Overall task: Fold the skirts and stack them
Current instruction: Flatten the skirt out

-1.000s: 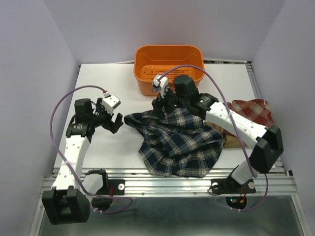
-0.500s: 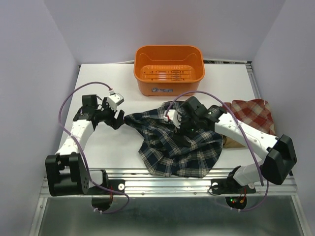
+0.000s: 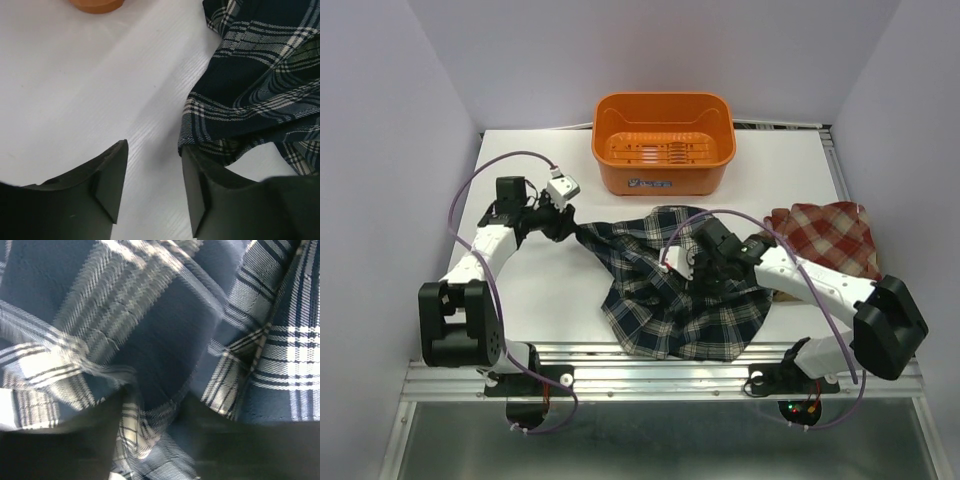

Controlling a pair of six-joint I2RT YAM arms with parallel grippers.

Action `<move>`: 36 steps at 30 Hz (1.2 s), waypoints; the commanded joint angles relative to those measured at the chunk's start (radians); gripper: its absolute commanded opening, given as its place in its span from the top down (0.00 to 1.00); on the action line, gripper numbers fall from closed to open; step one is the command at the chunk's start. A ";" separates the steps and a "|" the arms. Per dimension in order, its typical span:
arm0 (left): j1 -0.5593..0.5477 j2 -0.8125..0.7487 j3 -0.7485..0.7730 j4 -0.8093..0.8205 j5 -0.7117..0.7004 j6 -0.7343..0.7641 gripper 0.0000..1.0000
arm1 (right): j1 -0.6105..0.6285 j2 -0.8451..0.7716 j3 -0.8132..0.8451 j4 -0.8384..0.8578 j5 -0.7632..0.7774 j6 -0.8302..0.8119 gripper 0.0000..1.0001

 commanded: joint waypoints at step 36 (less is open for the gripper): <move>-0.198 -0.129 0.018 -0.158 -0.002 -0.173 1.00 | -0.396 -0.147 0.198 0.019 0.003 0.455 0.34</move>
